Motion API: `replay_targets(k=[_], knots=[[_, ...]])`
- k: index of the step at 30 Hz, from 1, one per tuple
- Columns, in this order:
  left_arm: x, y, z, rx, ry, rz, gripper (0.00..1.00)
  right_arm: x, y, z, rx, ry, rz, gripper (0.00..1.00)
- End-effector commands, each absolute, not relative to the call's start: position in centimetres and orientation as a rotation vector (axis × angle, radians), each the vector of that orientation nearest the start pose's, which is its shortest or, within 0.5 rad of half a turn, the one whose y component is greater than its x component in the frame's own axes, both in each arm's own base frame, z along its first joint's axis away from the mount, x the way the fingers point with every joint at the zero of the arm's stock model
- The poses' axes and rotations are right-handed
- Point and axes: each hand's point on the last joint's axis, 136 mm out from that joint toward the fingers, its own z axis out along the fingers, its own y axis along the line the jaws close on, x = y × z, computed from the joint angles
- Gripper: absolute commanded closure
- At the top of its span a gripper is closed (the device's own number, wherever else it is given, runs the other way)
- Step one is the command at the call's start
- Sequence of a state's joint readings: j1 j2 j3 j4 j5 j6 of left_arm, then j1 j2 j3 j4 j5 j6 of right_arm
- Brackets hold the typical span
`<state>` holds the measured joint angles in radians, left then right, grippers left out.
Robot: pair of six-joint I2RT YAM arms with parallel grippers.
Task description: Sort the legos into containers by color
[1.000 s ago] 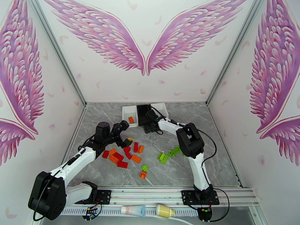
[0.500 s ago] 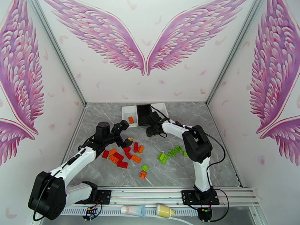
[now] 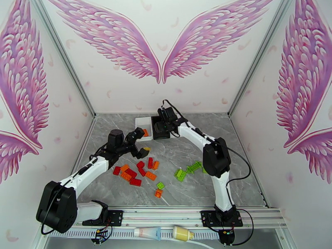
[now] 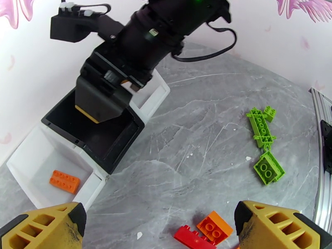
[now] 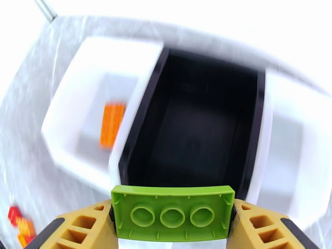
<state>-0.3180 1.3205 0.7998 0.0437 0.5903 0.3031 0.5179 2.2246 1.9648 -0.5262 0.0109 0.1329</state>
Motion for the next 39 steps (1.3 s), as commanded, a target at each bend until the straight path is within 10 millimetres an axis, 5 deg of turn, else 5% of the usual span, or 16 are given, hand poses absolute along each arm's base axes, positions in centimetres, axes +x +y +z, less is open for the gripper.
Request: replay_targets(k=[1,7,12,17,23,30,39], knots=[[34.8,-21.3,22.4,0.944,1.710,-0.606,0.01,54.8,29.0,12.4,-0.417,2.363,0.245,0.37],[34.3,-20.2,22.6,0.923,1.722,-0.577,0.01,55.7,29.3,12.4,-0.461,2.344,0.243,0.23],[33.6,-19.0,22.8,0.912,1.732,-0.560,0.01,53.9,29.3,14.0,-0.533,2.340,0.273,0.13],[32.3,-17.7,22.9,0.905,1.748,-0.570,0.01,49.8,30.2,15.3,-0.674,2.306,0.368,0.07],[30.6,-15.8,22.5,0.908,1.782,-0.565,0.01,42.1,32.5,15.8,-1.040,2.178,0.520,0.01],[27.7,-14.5,21.3,0.999,1.835,-0.587,0.01,35.4,33.8,13.5,-1.419,2.039,0.492,0.01],[23.9,-13.7,20.3,1.026,1.878,-0.588,0.01,31.5,36.4,9.3,-1.717,1.945,0.464,0.01]])
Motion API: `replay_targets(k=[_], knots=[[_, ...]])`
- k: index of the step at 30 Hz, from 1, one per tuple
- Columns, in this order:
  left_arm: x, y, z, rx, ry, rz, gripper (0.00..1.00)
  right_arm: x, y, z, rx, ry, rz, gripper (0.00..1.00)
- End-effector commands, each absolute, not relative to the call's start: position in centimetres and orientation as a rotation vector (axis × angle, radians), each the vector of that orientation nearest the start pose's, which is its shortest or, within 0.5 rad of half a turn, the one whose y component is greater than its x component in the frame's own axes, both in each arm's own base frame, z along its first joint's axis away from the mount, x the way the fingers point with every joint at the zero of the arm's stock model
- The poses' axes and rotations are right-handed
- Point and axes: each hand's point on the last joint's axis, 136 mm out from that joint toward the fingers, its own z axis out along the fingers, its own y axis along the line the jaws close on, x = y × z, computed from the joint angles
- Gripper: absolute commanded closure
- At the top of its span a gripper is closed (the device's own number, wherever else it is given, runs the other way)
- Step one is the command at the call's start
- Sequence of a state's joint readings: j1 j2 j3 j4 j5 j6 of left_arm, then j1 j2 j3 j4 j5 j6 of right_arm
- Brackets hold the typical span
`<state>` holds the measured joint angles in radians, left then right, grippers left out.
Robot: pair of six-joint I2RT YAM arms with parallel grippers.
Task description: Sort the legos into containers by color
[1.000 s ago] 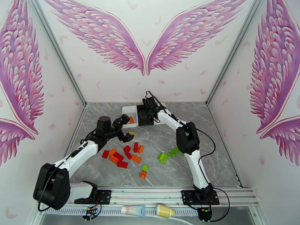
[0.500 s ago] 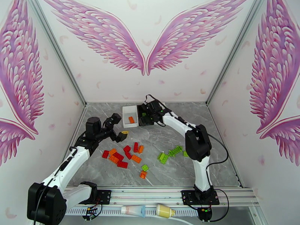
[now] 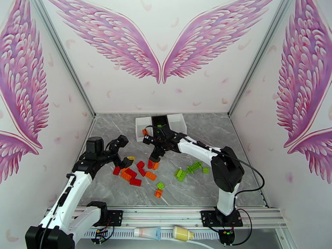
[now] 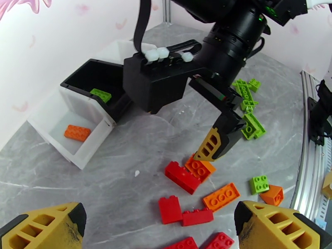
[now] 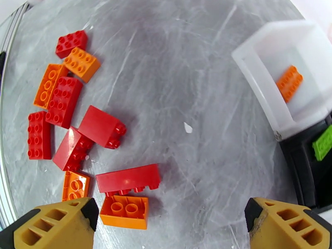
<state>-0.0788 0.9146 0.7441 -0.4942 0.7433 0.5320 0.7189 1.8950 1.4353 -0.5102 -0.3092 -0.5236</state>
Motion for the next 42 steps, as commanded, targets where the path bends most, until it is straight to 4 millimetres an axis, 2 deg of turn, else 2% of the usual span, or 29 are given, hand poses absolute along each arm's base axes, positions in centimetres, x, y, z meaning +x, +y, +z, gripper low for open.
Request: replay_targets(k=[1,10,15,23,28,31,36,42], knots=[[23.9,-13.6,20.3,1.026,1.879,-0.576,0.01,31.2,36.8,9.0,-1.737,1.937,0.461,0.01],[23.3,-13.4,19.7,1.053,1.883,-0.559,0.01,30.5,38.8,6.2,-1.804,1.942,0.443,0.01],[23.0,-13.5,19.5,1.045,1.886,-0.575,0.01,31.0,38.7,4.9,-1.795,1.993,0.392,0.00],[23.7,-13.7,19.9,1.010,1.865,-0.581,0.01,31.1,38.2,3.7,-1.827,2.016,0.354,0.08],[23.8,-13.7,20.1,1.006,1.858,-0.578,0.01,31.0,38.7,3.3,-1.841,2.040,0.394,0.22],[23.8,-13.6,20.1,1.009,1.858,-0.573,0.01,30.9,38.5,3.3,-1.818,2.055,0.424,0.29],[24.0,-13.7,20.4,1.005,1.844,-0.575,0.01,31.2,38.2,4.0,-1.770,2.086,0.431,0.35],[24.9,-14.4,22.1,0.981,1.813,-0.619,0.01,32.6,38.1,8.1,-1.492,2.129,0.523,0.42]])
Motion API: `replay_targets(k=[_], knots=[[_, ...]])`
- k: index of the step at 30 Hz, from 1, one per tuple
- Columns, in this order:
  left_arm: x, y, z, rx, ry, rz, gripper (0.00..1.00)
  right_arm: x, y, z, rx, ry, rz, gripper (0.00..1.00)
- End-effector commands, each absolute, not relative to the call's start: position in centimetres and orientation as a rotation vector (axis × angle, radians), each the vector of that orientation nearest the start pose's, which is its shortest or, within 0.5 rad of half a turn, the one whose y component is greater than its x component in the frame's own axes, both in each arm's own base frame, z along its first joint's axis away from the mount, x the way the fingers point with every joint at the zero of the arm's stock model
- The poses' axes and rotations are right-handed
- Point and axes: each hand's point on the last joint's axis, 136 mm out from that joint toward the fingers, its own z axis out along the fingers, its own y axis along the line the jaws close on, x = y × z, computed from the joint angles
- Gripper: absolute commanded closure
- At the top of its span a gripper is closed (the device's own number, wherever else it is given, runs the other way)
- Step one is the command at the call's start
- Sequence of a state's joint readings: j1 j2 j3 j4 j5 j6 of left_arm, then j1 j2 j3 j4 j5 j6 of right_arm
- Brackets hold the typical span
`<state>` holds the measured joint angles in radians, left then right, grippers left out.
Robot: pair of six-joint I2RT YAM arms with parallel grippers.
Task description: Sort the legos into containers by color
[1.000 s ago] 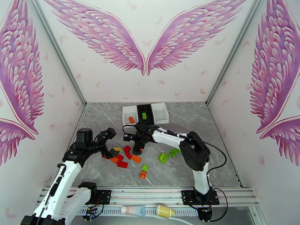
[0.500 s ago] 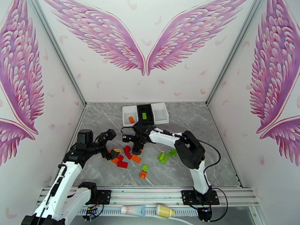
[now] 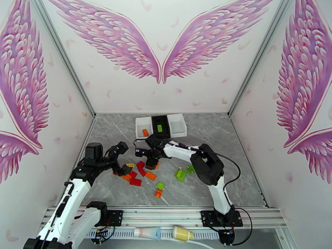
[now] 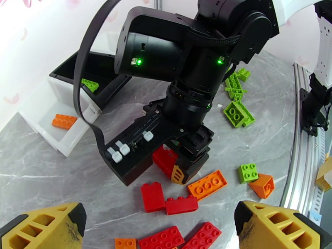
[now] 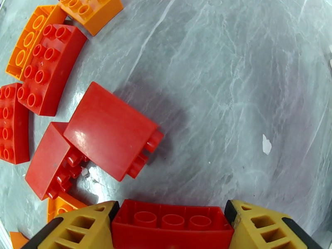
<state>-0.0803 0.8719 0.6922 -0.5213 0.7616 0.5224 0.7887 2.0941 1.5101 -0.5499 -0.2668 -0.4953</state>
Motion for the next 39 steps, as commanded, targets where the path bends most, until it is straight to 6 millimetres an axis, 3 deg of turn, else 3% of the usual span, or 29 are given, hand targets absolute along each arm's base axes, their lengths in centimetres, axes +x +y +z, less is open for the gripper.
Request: replay_targets(k=[1,8,17,21,25,31,39], knots=[[25.1,-14.6,22.4,0.976,1.803,-0.614,0.01,33.1,37.8,8.8,-1.420,2.143,0.537,0.42],[28.5,-16.8,25.6,0.900,1.722,-0.642,0.01,38.3,34.3,14.0,-0.802,2.214,0.510,0.49],[31.7,-21.8,25.9,0.950,1.650,-0.707,0.01,45.5,24.0,16.6,-0.050,2.301,0.229,0.59],[32.3,-22.9,25.1,0.980,1.664,-0.728,0.01,48.5,20.6,16.8,0.225,2.321,0.191,0.60],[32.5,-23.4,24.5,1.026,1.672,-0.720,0.01,50.6,18.9,16.5,0.436,2.318,0.156,0.61],[32.2,-23.2,24.3,1.053,1.679,-0.696,0.01,53.1,18.1,15.5,0.700,2.284,0.153,0.61],[31.9,-22.9,24.1,1.069,1.679,-0.693,0.01,54.5,17.5,11.9,0.915,2.245,0.135,0.57]])
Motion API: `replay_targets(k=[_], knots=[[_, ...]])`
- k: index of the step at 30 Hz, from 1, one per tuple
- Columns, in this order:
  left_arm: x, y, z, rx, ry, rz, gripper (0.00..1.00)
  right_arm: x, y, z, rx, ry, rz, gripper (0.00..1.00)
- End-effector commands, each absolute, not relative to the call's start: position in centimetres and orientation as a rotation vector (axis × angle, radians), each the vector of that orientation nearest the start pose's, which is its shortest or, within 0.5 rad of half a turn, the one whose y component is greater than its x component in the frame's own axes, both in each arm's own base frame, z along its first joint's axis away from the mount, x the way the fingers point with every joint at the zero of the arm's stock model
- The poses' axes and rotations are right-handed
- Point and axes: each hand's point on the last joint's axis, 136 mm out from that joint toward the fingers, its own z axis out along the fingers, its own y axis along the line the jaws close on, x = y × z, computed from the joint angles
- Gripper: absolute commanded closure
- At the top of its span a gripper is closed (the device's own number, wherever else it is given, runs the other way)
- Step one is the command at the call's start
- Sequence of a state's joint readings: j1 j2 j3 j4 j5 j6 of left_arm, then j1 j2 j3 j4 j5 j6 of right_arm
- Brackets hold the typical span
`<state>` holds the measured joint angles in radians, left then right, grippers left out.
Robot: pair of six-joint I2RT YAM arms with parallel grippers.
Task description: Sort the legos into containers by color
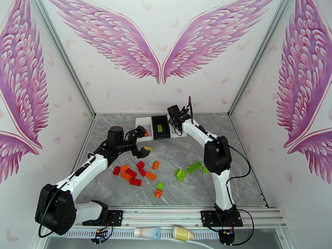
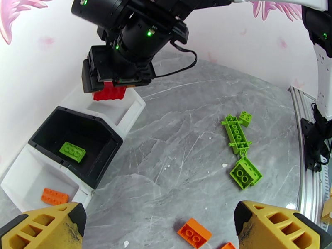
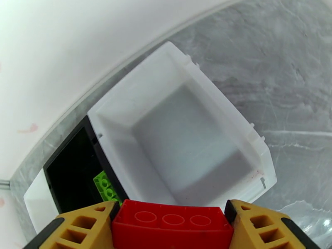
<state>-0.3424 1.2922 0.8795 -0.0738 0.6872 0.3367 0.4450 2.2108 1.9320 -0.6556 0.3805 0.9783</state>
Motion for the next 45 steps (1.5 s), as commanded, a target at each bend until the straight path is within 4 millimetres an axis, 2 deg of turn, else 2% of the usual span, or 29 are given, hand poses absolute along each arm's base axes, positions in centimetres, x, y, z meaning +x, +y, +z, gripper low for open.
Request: replay_targets(k=[1,5,8,10,15,18,22,27,33,36,39,45], knots=[[31.9,-22.9,24.1,1.071,1.679,-0.696,0.01,54.8,17.4,11.6,0.918,2.240,0.133,0.57],[31.9,-22.8,24.1,1.081,1.675,-0.695,0.01,55.5,17.2,10.6,0.935,2.244,0.131,0.52],[31.9,-22.7,24.3,1.088,1.666,-0.688,0.01,56.2,17.9,11.3,0.845,2.260,0.161,0.25],[32.0,-22.6,24.4,1.093,1.660,-0.684,0.01,56.4,18.3,12.3,0.811,2.255,0.185,0.18],[32.1,-22.7,24.5,1.100,1.648,-0.686,0.01,55.3,18.0,14.4,0.801,2.245,0.210,0.10],[32.2,-22.9,24.7,1.106,1.636,-0.694,0.01,53.7,17.6,15.5,0.808,2.249,0.225,0.10],[32.2,-23.2,25.0,1.111,1.631,-0.717,0.01,49.6,16.0,16.5,0.796,2.285,0.190,0.09],[31.4,-23.6,25.2,1.138,1.638,-0.759,0.01,42.2,13.0,15.6,0.815,2.385,0.062,0.10],[31.3,-24.1,25.2,1.209,1.601,-0.734,0.01,33.7,10.0,12.6,0.913,2.485,-0.017,0.10],[30.9,-24.9,25.2,1.280,1.576,-0.749,0.01,30.4,9.7,10.6,0.962,2.557,-0.006,0.10],[30.6,-25.9,25.0,1.331,1.555,-0.771,0.01,27.7,10.1,8.6,0.987,2.620,0.014,0.10],[30.0,-27.6,24.4,1.410,1.527,-0.779,0.01,25.3,10.0,5.8,1.002,2.674,-0.021,0.15]])
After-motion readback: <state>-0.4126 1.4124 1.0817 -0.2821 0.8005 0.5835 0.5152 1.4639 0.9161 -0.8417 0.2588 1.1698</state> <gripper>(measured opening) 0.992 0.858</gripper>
